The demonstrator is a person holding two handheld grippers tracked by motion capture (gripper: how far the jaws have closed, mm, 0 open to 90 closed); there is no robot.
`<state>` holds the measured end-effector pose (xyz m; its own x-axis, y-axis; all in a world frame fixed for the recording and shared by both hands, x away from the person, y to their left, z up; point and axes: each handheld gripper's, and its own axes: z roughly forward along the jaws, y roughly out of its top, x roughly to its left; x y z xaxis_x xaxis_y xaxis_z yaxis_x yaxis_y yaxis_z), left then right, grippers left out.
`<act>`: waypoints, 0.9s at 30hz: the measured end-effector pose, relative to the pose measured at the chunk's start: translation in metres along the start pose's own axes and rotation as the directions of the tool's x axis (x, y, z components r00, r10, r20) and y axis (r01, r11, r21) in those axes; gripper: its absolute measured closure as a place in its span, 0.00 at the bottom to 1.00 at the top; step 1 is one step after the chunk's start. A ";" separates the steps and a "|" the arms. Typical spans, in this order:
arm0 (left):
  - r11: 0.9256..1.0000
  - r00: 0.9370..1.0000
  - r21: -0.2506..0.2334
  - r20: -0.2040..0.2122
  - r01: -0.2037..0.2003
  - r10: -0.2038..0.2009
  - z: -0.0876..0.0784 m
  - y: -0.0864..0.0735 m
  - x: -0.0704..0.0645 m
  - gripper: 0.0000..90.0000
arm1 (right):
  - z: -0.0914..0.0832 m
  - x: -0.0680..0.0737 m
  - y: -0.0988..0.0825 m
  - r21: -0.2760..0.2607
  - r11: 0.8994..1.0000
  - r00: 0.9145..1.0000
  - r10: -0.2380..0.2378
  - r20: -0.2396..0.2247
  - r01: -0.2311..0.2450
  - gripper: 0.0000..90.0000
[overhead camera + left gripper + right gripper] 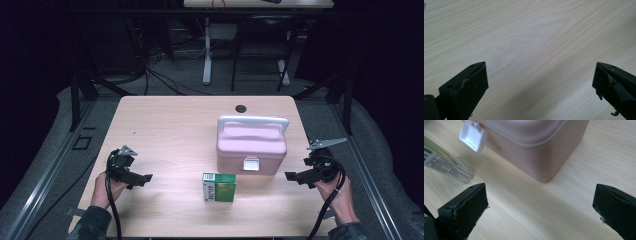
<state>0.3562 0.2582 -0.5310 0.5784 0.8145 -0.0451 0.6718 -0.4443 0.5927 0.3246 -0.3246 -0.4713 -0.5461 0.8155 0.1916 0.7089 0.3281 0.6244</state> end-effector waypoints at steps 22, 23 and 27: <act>1.000 1.000 0.017 -0.003 -0.004 0.004 0.003 -0.001 0.000 0.00 | 0.005 -0.011 0.080 -0.098 0.993 0.998 -0.057 0.018 0.058 0.15; 1.000 1.000 0.021 0.000 -0.002 0.002 0.003 -0.001 0.000 0.00 | 0.008 -0.012 0.085 -0.114 0.993 0.999 -0.042 0.020 0.044 0.21; 1.000 1.000 0.023 -0.005 -0.006 0.006 0.003 -0.001 0.000 0.00 | 0.013 -0.015 0.091 -0.158 0.987 0.999 0.004 0.037 0.002 0.36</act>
<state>0.3570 0.2579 -0.5344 0.5800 0.8138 -0.0370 0.6788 -0.4577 0.5743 0.4036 -0.3009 -0.4274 -0.5265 0.8338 0.1660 0.6283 0.2500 0.7367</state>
